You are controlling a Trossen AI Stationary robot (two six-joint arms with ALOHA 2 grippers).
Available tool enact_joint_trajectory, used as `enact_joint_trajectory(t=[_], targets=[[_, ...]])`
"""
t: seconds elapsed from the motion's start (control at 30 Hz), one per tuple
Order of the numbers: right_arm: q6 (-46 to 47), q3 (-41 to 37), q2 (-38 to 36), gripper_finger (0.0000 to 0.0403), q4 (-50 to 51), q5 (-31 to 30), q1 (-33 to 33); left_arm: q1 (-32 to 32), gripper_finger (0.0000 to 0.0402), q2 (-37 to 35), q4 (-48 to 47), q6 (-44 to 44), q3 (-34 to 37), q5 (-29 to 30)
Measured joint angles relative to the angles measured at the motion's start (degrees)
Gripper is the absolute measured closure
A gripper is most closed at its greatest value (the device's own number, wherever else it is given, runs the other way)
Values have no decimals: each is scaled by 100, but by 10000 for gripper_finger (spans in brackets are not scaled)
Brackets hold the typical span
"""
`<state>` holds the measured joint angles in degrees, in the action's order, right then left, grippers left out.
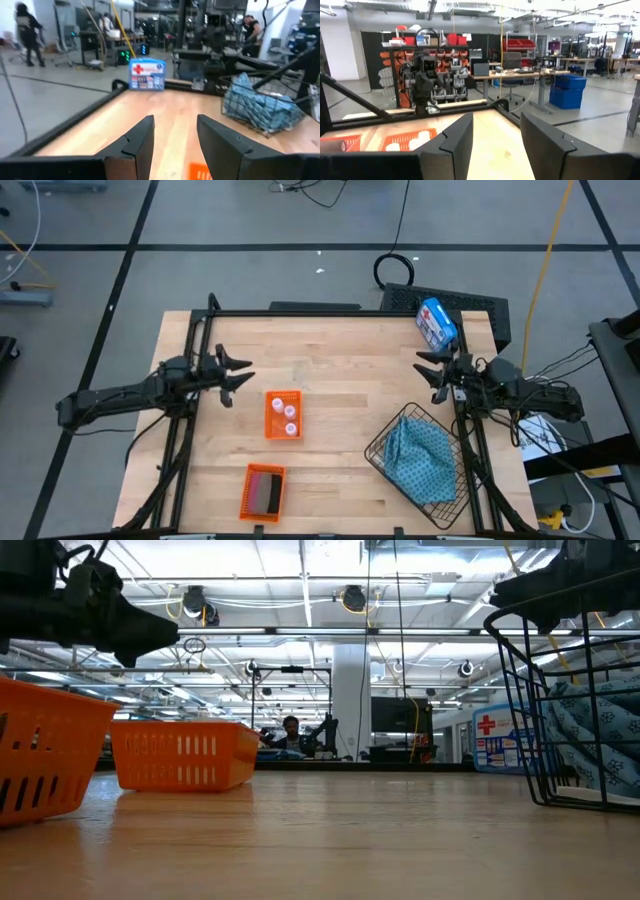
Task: Pick & Place Medicine items
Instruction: Return to Home Position
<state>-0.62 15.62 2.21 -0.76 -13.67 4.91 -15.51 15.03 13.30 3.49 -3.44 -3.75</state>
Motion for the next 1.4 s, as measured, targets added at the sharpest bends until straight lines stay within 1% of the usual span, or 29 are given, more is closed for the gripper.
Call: enact_joint_trajectory(t=[0.17,0.27,0.37,0.43,0.5,0.6,0.67,0.73,0.87,1.03,1.4], targets=[[138,-4,-213,248,392,-2,0,0,245,-613,-595,-35,0,365],[65,-61,-196,248,429,15,0,0,245,-999,-960,-34,-2,388],[48,-377,-196,248,-4,18,0,0,245,-1310,-1330,-31,-2,389],[40,-662,-192,248,-466,25,0,0,245,-1454,-1441,15,-2,387],[35,-942,-196,248,-1013,33,0,0,245,-1471,-1487,60,-2,371],[30,-1322,-179,248,-1568,44,0,0,245,-1471,-1488,71,-2,339],[71,-1450,-207,248,-1628,42,-2,0,245,-1471,-1485,72,32,339],[199,-1449,-165,248,-1211,55,-6,0,245,-1471,-1494,72,112,338],[257,-1455,-168,248,-947,324,-11,0,245,-1468,-1297,65,225,391],[275,-1462,-159,248,-385,362,-11,7,245,-1471,-1323,-58,222,181],[-107,-1473,-126,248,-290,346,-11,5,245,-1123,-1320,-18,216,361]])
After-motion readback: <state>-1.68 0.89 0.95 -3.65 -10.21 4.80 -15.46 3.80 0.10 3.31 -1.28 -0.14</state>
